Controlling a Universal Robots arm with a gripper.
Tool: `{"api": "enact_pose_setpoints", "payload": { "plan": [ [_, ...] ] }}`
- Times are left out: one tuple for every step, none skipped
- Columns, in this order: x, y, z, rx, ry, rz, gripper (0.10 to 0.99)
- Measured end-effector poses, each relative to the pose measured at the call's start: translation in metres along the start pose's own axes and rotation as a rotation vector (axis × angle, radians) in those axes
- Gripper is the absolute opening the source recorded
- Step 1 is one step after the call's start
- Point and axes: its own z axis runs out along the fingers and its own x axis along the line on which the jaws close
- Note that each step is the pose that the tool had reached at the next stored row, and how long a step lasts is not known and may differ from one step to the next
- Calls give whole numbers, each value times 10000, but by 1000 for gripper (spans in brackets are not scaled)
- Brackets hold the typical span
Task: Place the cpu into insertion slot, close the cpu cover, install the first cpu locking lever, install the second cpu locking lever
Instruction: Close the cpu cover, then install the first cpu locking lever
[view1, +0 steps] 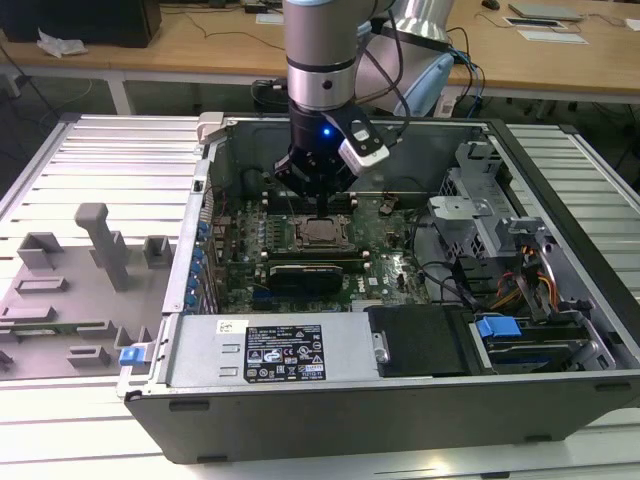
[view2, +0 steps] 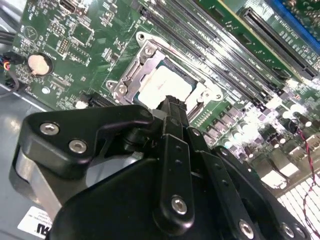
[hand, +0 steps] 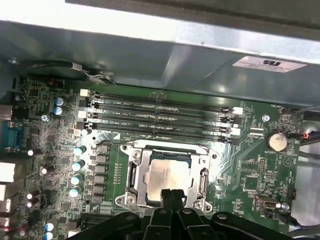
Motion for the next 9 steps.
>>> {"api": "enact_pose_setpoints", "payload": {
  "plan": [
    [0,0,0,-1,-1,1,106],
    [0,0,-2,1,0,0,106],
    [0,0,-3,1,0,1,106],
    [0,0,-3,1,0,0,106],
    [0,0,-3,1,0,1,106],
    [0,0,-4,1,0,0,106],
    [0,0,-4,1,1,0,106],
    [0,0,-5,1,1,0,106],
    [0,0,-5,1,0,0,106]
  ]
}}
